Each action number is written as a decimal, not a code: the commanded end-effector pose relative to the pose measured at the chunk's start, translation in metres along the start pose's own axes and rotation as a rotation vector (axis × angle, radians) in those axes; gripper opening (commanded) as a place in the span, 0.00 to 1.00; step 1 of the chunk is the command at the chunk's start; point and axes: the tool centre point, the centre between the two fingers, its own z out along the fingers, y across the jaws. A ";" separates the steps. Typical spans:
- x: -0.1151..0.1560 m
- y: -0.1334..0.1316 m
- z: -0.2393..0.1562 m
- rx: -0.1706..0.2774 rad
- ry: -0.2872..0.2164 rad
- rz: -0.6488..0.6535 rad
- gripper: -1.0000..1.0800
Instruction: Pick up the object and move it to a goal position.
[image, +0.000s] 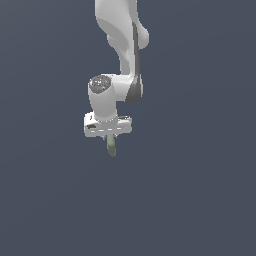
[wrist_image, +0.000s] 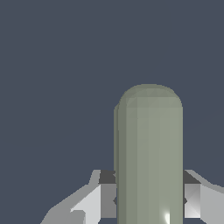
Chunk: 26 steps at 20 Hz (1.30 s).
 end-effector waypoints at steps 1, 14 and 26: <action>0.000 -0.006 -0.007 0.000 0.001 -0.001 0.00; -0.004 -0.086 -0.092 -0.003 0.001 -0.001 0.00; -0.006 -0.178 -0.190 -0.003 0.001 -0.001 0.00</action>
